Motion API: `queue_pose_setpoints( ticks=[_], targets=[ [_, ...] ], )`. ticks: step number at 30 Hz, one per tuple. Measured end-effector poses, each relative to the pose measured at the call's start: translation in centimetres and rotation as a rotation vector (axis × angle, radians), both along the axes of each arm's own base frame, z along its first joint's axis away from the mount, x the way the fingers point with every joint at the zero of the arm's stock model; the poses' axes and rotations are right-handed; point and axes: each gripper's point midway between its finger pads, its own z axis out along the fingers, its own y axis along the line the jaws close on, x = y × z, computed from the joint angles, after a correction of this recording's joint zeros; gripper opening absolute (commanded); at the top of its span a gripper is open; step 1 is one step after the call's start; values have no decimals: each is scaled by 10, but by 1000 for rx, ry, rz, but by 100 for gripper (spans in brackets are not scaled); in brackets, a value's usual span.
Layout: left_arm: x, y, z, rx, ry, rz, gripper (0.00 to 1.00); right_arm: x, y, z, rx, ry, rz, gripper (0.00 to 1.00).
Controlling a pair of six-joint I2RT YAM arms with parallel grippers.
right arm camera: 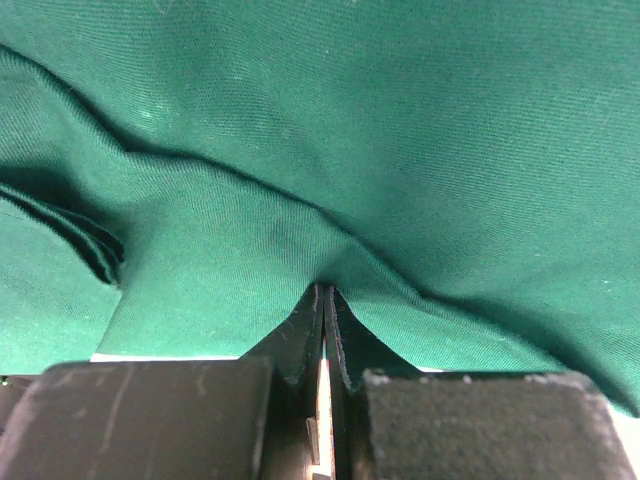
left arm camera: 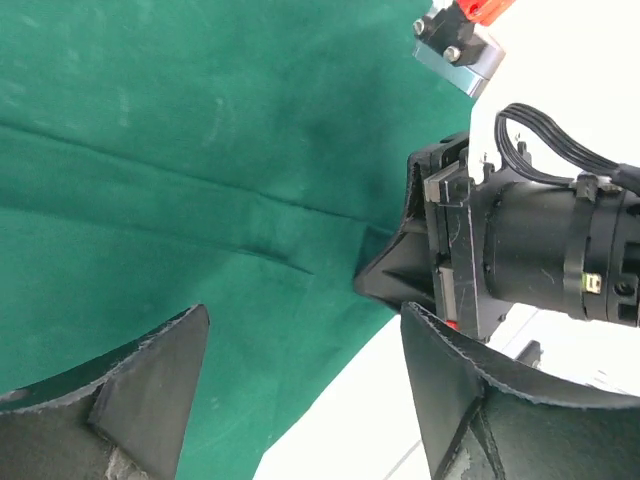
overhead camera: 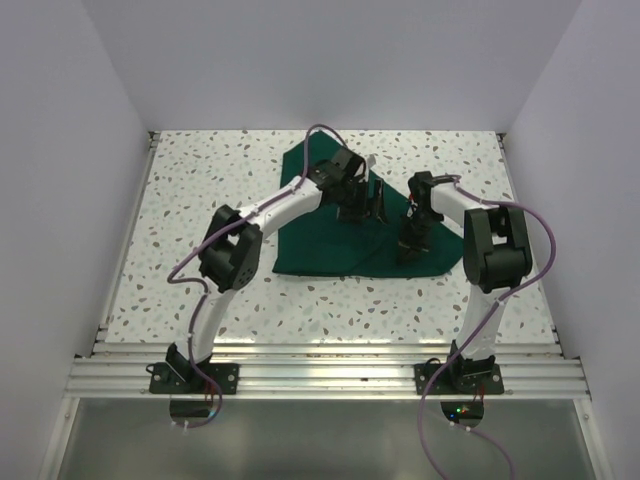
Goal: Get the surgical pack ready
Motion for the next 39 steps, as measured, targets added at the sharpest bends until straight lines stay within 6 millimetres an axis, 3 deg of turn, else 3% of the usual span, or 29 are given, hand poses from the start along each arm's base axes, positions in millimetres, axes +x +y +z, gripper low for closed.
queue_pose_setpoints(
  ticks=[3,4,7,9,10,12,13,16,20,24,28,39],
  targets=[
    [5,8,11,22,-53,7,68,0,0,0,-1,7,3,0],
    [5,12,15,28,-65,11,51,0,0,0,-2,9,2,0],
    [6,37,37,62,-113,43,28,2,-1,2,-10,7,1,0],
    [7,57,51,76,-145,73,23,5,-5,4,-25,-5,-5,9],
    [7,72,57,91,-159,92,22,8,-6,6,-25,-14,-12,21],
    [9,102,71,117,-196,127,21,17,-14,16,-27,-48,-48,31],
    [11,116,77,131,-217,140,19,23,-21,22,-30,-71,-73,43],
    [14,153,85,180,-267,172,18,45,-52,45,-60,-146,-171,61],
    [-6,180,67,247,-266,147,16,62,-109,65,-105,-222,-331,64],
    [-34,195,40,293,-224,95,17,51,-163,59,-162,-226,-473,64],
    [-46,206,33,300,-213,72,15,47,-175,49,-185,-211,-489,56],
    [-31,244,49,286,-251,149,16,53,-180,11,-199,-166,-464,55]
  ],
)
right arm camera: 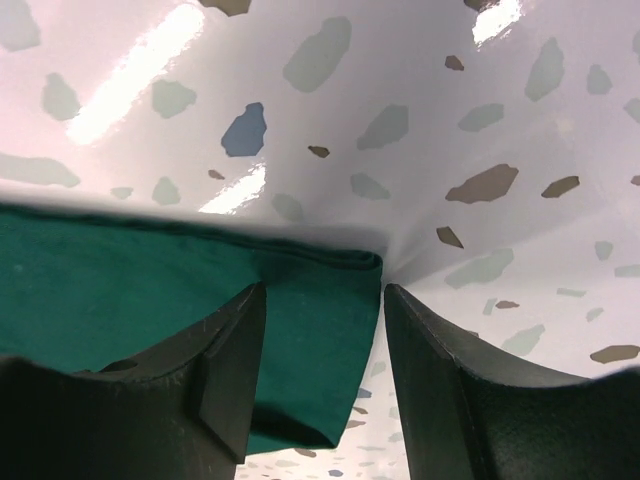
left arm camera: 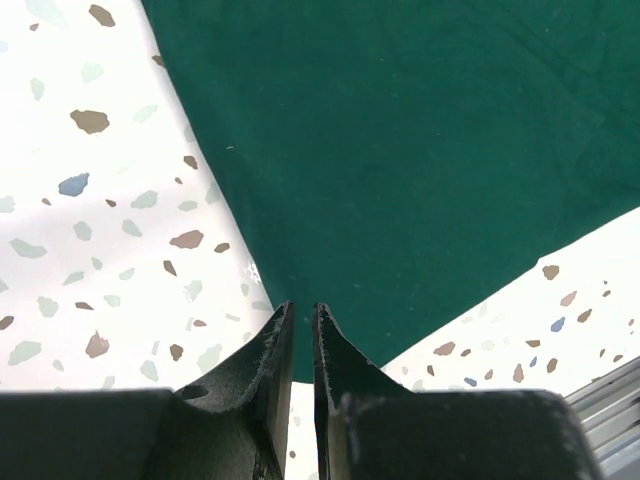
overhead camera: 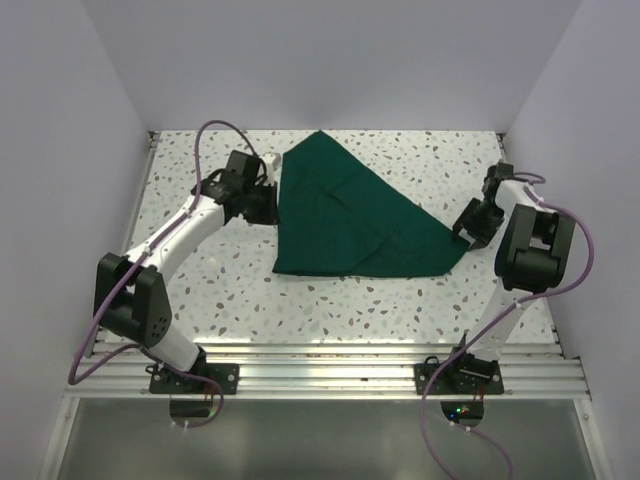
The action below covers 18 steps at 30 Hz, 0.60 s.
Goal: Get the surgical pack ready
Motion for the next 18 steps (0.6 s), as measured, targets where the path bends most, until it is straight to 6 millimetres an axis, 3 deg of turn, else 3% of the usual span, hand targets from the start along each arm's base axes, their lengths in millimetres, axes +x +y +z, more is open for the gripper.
queue_pose_setpoints(
  ticks=[13,16,18],
  targets=[
    [5,10,1,-17,9,35,16,-1,-3,-10,13,46,45,53],
    [7,15,1,-17,10,48,16,-2,-4,-10,14,61,69,42],
    [8,17,0,-17,11,54,16,-4,-7,-11,11,76,97,18]
  ],
)
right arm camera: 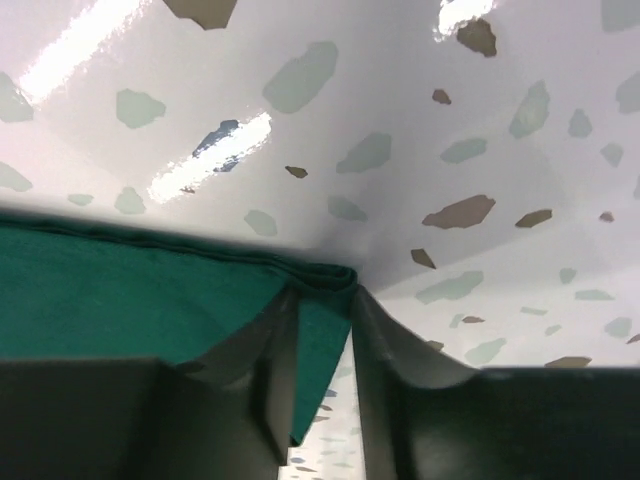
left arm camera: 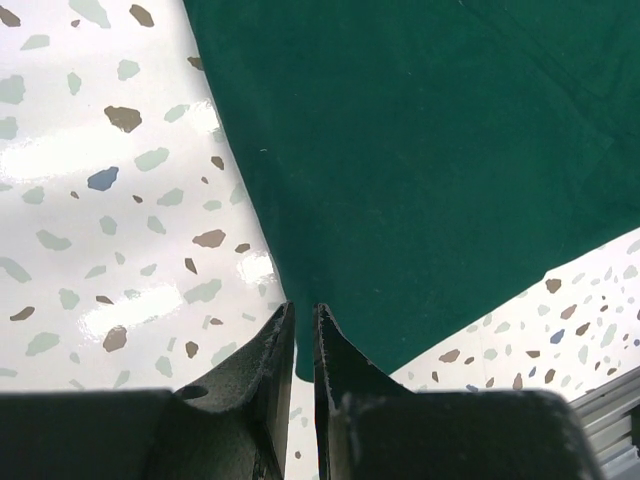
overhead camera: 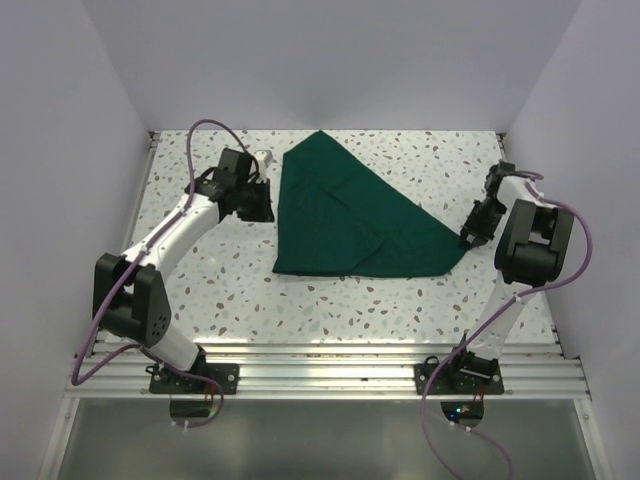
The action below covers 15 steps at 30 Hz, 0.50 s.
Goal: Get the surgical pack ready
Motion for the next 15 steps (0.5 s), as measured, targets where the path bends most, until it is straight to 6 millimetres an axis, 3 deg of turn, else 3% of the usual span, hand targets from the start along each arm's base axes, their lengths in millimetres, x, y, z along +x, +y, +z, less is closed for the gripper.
queue_pose_setpoints(
  ticks=[1,2,7,9,12,15],
  targets=[
    [0,1,0,0,0,2,16,0,-2,0,-1,4,6,4],
    [0,1,0,0,1,3,16,0,-3,0,6,2,11,0],
    [1,4,0,0,5,19,16,14,4,4,20,-45,29,0],
    [2,6,0,0,5,26,16,24,16,11,19,-72,58,0],
    [4,10,0,2,4,38,15,44,51,37,25,-135,137,0],
    [6,15,-1,2,5,52,15,71,106,79,29,-235,254,0]
  ],
)
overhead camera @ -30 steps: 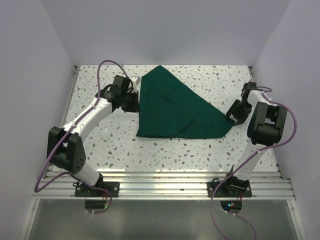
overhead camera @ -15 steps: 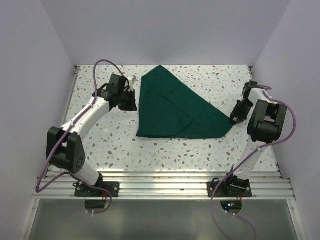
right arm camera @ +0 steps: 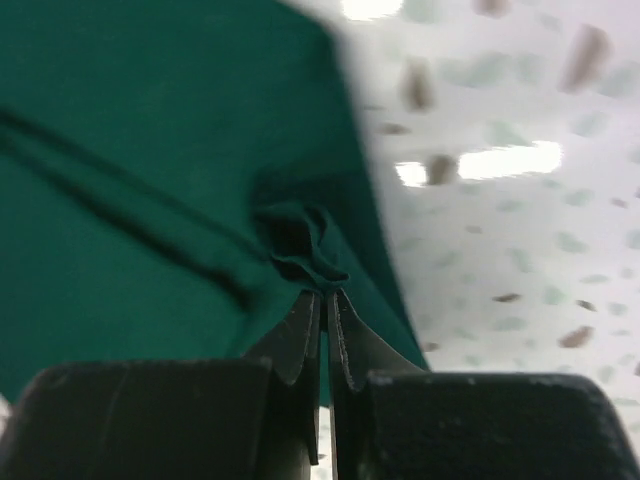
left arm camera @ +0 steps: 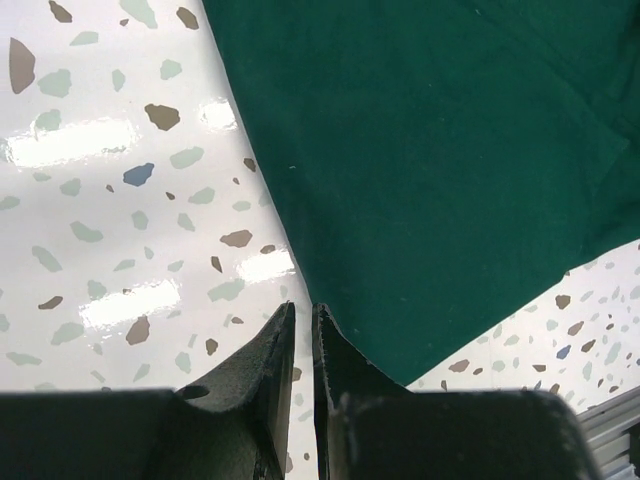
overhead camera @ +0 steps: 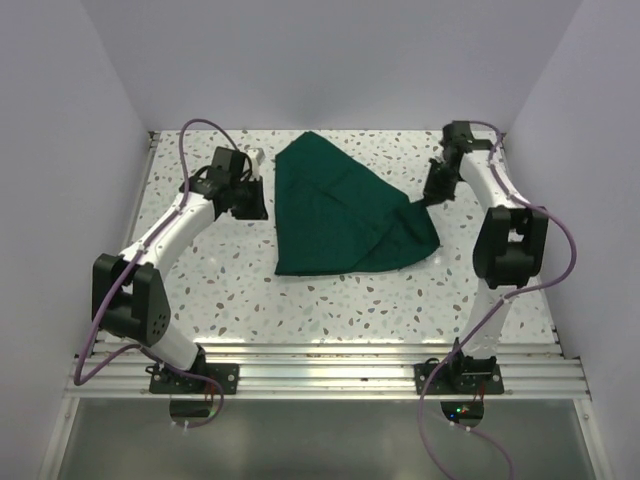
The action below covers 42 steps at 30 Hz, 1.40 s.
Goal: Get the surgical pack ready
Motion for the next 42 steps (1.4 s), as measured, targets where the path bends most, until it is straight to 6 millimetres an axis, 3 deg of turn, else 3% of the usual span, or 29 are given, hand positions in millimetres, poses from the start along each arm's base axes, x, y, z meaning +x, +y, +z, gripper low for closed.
queue_pose_setpoints(
  ticks=[4,7,9,14,18,23,26,36,42],
  targets=[
    [2,6,0,4,-1,18,15,14,90,57,46,-143,167,0],
    [3,10,-1,9,1,34,15,4,158,91,103,-208,279,0],
    [0,13,-3,13,6,43,15,-4,191,104,138,-228,330,0],
    [-11,23,-2,31,8,71,15,-19,260,115,206,-239,434,0],
    [-17,32,3,45,-4,94,15,-28,302,90,230,-183,493,0],
    [-25,40,5,64,-7,114,15,-38,337,48,234,-105,541,0],
    [-31,44,2,77,2,122,15,-41,348,35,238,-80,552,0],
    [-42,53,0,95,14,149,15,-39,379,37,300,-108,550,0],
    [-44,58,-2,105,19,161,16,-45,393,26,305,-95,559,0]
  ],
)
